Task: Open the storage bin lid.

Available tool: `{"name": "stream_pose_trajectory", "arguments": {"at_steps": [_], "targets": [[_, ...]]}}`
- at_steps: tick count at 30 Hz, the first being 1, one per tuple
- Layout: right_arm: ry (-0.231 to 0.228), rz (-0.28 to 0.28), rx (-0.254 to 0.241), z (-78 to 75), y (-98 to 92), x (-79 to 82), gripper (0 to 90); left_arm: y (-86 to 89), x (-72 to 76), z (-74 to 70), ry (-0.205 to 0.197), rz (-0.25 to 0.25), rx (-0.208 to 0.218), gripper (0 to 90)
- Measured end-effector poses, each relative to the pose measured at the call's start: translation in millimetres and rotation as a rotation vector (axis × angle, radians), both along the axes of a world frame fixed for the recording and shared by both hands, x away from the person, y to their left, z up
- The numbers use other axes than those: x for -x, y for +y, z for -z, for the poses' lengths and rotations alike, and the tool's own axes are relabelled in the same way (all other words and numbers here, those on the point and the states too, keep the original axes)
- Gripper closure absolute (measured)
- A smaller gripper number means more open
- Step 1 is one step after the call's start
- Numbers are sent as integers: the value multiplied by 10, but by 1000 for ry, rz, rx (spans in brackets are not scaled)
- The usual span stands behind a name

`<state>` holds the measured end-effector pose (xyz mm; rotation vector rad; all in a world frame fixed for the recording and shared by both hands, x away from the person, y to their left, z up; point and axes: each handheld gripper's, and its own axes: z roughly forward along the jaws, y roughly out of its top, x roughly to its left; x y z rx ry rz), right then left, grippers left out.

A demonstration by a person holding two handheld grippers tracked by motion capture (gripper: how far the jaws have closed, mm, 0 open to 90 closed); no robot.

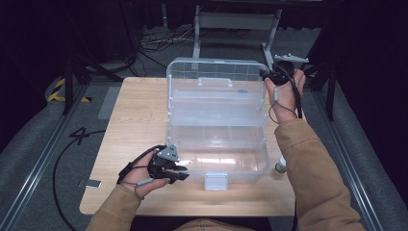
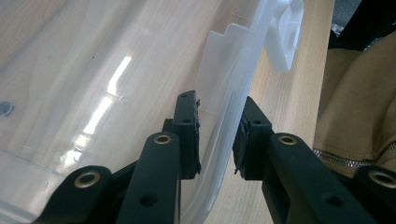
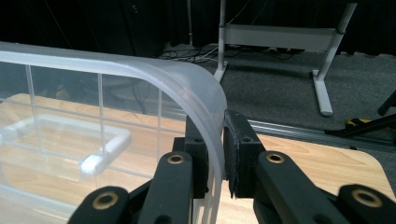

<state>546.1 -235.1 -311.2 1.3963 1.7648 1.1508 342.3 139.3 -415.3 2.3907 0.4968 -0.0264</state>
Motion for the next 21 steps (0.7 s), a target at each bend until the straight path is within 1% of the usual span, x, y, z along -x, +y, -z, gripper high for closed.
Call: {"name": "stream_pose_trajectory", "arguments": {"at_steps": [5,16,21], "targets": [[2,-8,-19,53,-26,-66,811,-3,-6,-2,13,-1,2,741],[-12,-10,-16,132,-25,-139,811,-3,-13,-5,23,1,1,743],[-16,-14,-25,175,-37,-176,809,-3,-11,-6,27,-3,0,742]]}}
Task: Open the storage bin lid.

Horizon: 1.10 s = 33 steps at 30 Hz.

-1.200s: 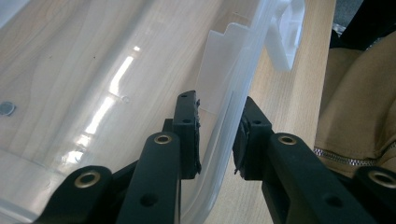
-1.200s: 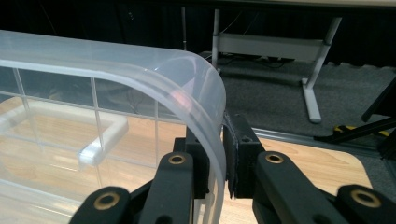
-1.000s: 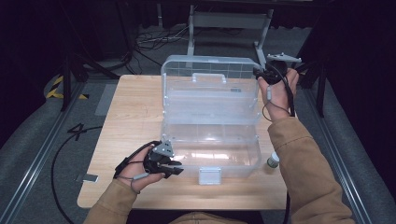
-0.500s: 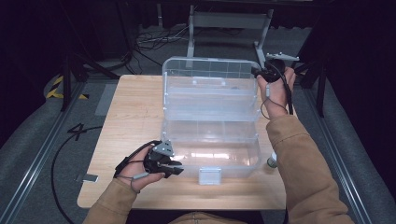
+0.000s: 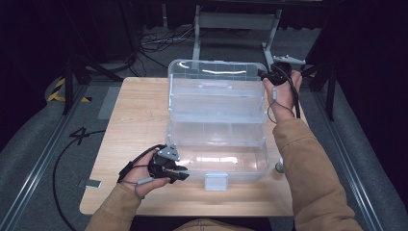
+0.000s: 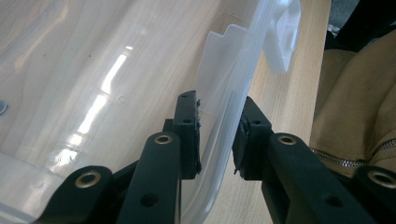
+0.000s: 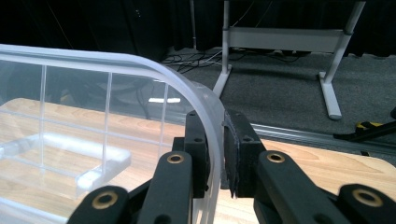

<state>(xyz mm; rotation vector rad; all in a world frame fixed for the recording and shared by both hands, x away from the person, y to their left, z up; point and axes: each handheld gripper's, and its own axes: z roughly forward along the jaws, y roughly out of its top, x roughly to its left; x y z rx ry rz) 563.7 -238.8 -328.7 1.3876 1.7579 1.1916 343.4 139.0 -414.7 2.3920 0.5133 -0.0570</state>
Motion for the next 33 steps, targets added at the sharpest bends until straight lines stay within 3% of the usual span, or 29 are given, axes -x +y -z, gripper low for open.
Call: {"name": "stream_pose_trajectory", "arguments": {"at_steps": [19,33], "targets": [[-26,-21,-10,214,-24,-171,809,-1,-3,1,3,1,2,743],[-66,-98,-19,362,-116,-256,805,-2,-10,2,2,2,4,742]]}}
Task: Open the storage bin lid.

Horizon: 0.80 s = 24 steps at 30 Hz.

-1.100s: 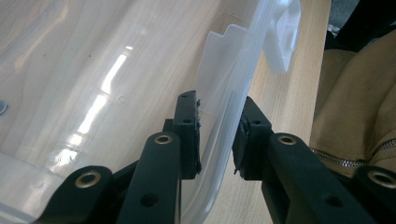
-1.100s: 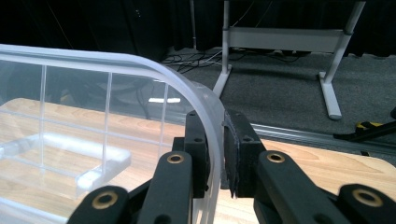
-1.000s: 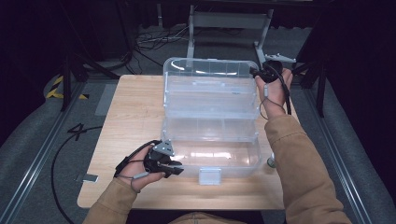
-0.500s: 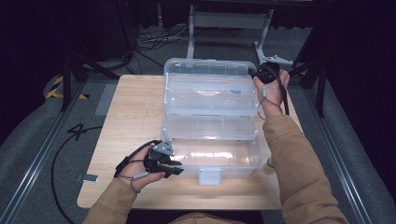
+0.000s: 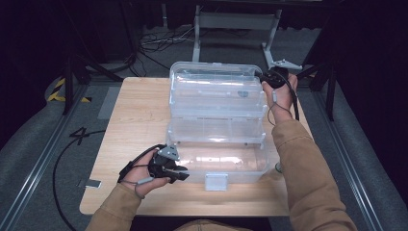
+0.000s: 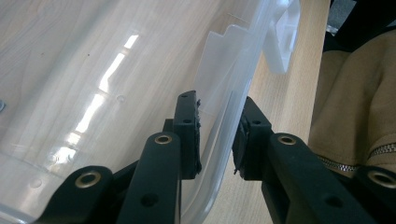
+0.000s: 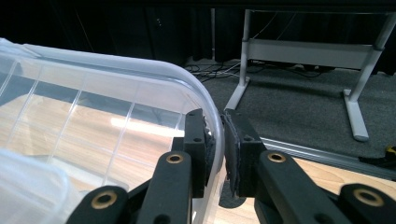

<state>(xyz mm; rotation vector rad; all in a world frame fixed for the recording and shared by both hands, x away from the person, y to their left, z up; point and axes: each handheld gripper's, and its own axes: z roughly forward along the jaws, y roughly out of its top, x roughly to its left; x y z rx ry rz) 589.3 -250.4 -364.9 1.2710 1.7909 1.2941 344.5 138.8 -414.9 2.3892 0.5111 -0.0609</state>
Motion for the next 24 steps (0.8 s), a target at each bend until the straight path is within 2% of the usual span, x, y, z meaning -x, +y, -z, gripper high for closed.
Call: {"name": "stream_pose_trajectory", "arguments": {"at_steps": [9,10,13,24], "targets": [[6,-21,4,93,-28,-54,822,10,-4,2,14,-4,13,740],[25,-31,-17,108,-39,-66,827,10,-6,2,13,-3,14,739],[40,-25,-46,166,-63,-91,829,10,-5,2,13,-3,14,739],[66,-39,-35,243,-75,-150,825,11,-2,4,12,-6,16,739]]}}
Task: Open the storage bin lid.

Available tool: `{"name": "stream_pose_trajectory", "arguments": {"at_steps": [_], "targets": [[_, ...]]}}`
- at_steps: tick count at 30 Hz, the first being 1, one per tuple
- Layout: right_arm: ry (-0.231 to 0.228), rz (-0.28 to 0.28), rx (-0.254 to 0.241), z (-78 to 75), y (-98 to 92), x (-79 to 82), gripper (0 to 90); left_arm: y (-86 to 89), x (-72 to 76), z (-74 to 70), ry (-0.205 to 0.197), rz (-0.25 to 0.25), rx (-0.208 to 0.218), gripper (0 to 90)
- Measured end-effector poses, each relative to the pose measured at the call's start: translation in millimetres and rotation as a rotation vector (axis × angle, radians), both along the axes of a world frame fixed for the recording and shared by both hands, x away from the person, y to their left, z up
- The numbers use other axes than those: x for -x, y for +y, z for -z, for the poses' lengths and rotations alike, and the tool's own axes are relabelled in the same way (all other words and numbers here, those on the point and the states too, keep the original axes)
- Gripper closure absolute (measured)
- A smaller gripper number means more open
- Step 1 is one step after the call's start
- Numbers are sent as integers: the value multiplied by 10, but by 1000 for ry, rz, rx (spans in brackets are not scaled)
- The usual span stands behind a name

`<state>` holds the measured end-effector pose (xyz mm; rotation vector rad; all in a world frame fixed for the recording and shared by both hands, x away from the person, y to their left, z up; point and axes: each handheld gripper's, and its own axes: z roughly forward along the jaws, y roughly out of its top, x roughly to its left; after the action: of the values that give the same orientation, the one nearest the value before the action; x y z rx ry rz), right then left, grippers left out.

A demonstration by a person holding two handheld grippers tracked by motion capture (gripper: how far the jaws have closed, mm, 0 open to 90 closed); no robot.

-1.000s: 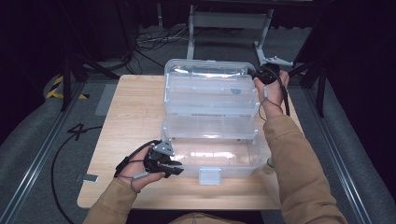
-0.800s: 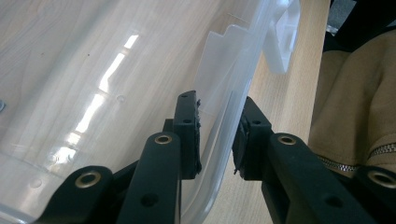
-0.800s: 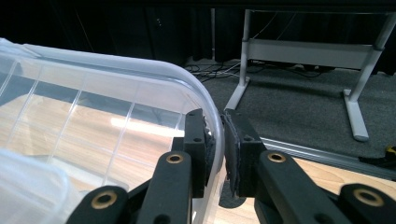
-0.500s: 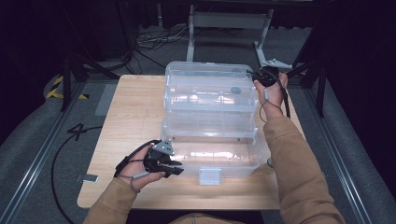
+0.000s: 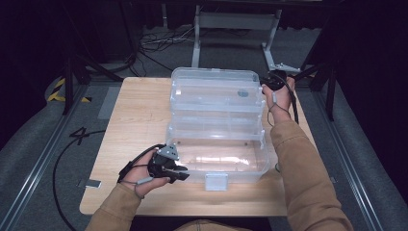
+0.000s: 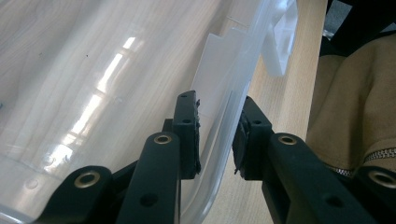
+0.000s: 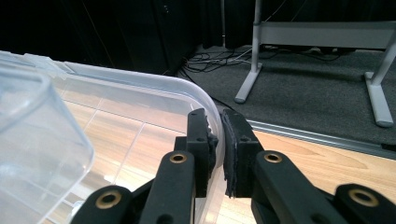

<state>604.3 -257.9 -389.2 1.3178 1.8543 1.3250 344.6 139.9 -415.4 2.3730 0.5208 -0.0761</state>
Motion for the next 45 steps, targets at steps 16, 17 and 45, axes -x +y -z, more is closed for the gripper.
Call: {"name": "stream_pose_trajectory", "arguments": {"at_steps": [16,17,45], "targets": [[66,21,16,160,11,-70,820,3,1,2,0,1,4,738],[61,25,11,166,13,-72,821,3,1,2,0,1,4,738],[-95,-88,48,-426,-287,609,437,174,-54,-241,32,-28,154,541]]}}
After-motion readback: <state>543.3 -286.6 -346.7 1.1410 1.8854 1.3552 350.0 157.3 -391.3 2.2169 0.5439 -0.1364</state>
